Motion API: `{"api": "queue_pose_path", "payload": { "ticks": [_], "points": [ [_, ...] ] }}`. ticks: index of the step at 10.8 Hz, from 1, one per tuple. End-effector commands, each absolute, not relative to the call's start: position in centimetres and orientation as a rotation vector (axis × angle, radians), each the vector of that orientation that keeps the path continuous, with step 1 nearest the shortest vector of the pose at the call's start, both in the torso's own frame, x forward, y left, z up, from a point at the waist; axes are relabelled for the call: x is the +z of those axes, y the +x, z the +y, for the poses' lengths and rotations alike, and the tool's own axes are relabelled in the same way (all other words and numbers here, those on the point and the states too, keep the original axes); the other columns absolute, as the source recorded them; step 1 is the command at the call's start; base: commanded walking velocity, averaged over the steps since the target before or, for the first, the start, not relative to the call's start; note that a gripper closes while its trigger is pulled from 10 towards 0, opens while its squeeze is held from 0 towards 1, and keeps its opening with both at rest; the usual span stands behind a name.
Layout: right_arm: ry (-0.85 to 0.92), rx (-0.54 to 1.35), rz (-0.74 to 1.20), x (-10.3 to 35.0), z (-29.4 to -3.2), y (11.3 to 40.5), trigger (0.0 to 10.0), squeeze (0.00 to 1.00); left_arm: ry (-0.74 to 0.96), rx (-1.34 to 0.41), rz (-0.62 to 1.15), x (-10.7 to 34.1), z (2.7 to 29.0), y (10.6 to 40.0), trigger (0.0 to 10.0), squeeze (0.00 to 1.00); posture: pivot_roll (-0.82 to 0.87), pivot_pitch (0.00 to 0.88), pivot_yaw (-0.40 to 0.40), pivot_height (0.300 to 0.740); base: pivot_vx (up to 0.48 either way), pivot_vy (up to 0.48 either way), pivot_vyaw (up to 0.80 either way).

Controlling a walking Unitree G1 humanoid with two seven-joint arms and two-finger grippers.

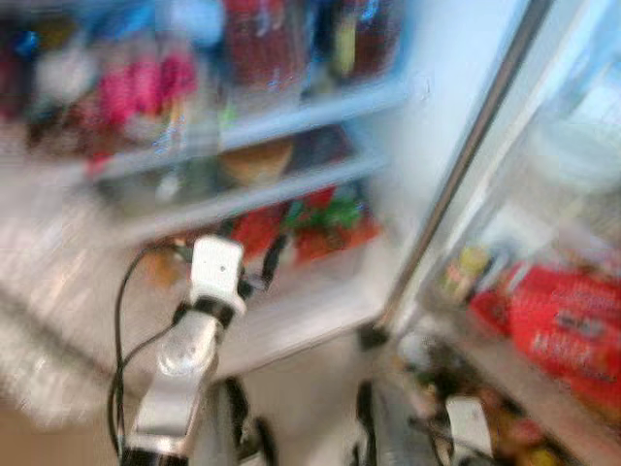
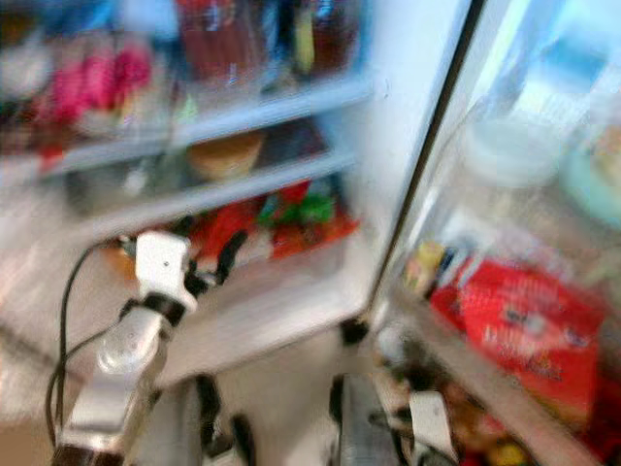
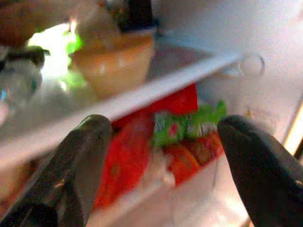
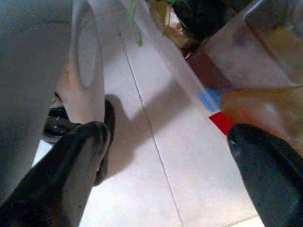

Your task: Restocking fridge

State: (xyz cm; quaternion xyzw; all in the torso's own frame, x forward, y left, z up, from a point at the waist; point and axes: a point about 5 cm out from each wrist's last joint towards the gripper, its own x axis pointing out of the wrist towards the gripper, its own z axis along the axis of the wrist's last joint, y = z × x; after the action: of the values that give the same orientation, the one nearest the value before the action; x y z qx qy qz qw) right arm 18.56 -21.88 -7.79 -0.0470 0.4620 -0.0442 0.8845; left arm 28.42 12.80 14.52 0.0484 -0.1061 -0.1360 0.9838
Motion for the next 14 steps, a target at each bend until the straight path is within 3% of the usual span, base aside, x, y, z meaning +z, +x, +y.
{"api": "queue_pose_path", "payload": {
  "ticks": [1, 10, 14],
  "points": [
    [-0.08, -0.052, 0.996, -8.5, -20.7, 17.6, 10.0, 0.0, 0.117, -0.285, -0.22, 14.6, 12.6, 28.4, 10.0, 0.0, -0.08, 0.158, 0.016, 0.594, -0.322, 0.0, 0.0],
    [-0.084, -0.042, 0.985, -8.2, -20.8, 18.2, 10.0, 0.0, 0.093, -0.199, -0.193, 14.0, 14.1, 28.7, 10.0, 0.0, -0.07, 0.169, 0.003, 0.594, -0.317, 0.0, 0.0],
    [-0.077, -0.065, 0.963, -7.7, -20.9, 19.1, 10.0, 0.0, 0.058, -0.133, -0.143, 12.6, 15.0, 30.0, 10.0, 0.0, -0.07, 0.113, -0.01, 0.594, -0.157, 0.0, 0.0]
  ]
}}
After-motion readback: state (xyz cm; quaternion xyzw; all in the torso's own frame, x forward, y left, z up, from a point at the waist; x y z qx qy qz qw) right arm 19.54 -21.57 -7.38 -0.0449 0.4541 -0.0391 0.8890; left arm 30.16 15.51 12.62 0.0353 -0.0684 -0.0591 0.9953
